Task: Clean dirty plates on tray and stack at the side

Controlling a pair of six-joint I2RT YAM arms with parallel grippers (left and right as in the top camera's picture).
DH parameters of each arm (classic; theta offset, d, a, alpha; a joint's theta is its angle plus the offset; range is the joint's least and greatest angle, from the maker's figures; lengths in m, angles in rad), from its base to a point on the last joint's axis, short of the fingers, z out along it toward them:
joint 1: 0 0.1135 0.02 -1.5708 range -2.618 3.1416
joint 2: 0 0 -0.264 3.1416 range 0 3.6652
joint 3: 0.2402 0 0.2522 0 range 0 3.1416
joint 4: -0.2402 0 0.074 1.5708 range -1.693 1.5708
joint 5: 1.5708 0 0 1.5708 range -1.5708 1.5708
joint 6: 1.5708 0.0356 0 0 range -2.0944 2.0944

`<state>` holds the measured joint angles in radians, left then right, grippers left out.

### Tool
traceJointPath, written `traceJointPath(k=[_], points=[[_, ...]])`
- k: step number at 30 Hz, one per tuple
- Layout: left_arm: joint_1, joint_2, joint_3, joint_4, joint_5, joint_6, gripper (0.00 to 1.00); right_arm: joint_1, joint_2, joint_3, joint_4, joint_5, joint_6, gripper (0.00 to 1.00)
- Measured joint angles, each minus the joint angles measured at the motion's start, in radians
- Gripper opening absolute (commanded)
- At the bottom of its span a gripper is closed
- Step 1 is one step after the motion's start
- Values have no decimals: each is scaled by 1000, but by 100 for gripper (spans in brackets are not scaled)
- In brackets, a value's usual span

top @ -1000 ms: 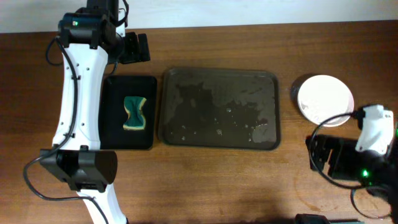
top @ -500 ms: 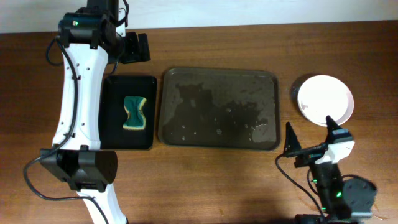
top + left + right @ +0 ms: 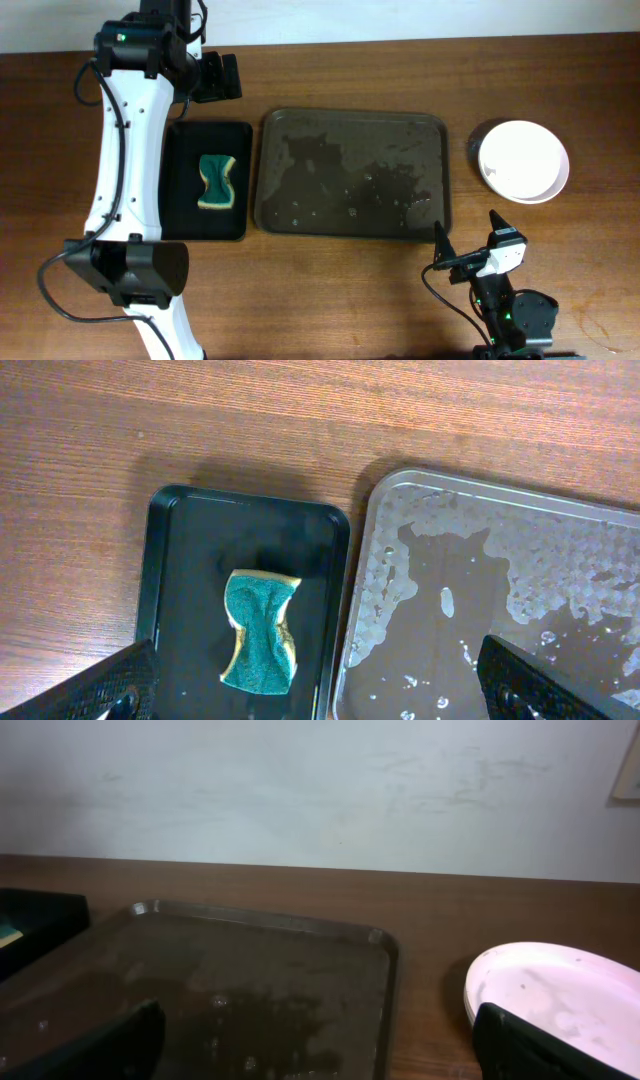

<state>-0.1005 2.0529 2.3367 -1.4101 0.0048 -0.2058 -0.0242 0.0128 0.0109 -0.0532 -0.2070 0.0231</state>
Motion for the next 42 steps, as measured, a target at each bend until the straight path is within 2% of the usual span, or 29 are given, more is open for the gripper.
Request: traceJointPath(k=[11, 12, 13, 15, 16, 18, 20, 21, 22, 24, 26, 28, 32, 35, 42], points=[[0, -4, -1, -24, -13, 0, 100, 0, 0, 0, 0, 0, 0, 99], [0, -30, -14, -5, -42, 0, 100, 0, 0, 0, 0, 0, 0, 99], [0, -91, -74, 86, -57, 1, 100, 0, 0, 0, 0, 0, 0, 99], [0, -303, -310, 364, -76, 24, 100, 0, -1, 0, 0, 0, 1, 99], [1, -481, -494, 533, -80, 55, 100, 1, -1, 0, -1, 0, 0, 99], [22, -721, -765, 753, -47, 124, 99, 1, -3, 0, 0, 1, 0, 99], [117, -1003, -1192, 982, 34, 193, 99, 2, -3, 0, 0, 0, 0, 99], [133, -1072, -1310, 1063, 48, 209, 100, 2, -4, 0, 0, 0, 0, 99], [134, -1173, -1497, 1209, 68, 223, 100, 2, -3, 0, -1, 0, -1, 99], [134, -1386, -1780, 1383, 86, 242, 99, 2, -3, 0, 0, 0, 0, 99], [136, -1582, -1966, 1453, 95, 281, 99, 2, -3, 0, -1, 1, -1, 99], [136, -1736, -2119, 1455, 99, 323, 99, 2, -3, 0, -1, 0, 0, 99], [136, -1907, -2282, 1432, 100, 356, 99, 2, -2, 0, -1, 0, 0, 99], [136, -2006, -2321, 1331, 89, 369, 99, 2, -3, 0, -1, 0, 0, 99], [136, -2038, -2320, 1334, 81, 371, 100, 2, -3, 0, -1, 0, 0, 99]])
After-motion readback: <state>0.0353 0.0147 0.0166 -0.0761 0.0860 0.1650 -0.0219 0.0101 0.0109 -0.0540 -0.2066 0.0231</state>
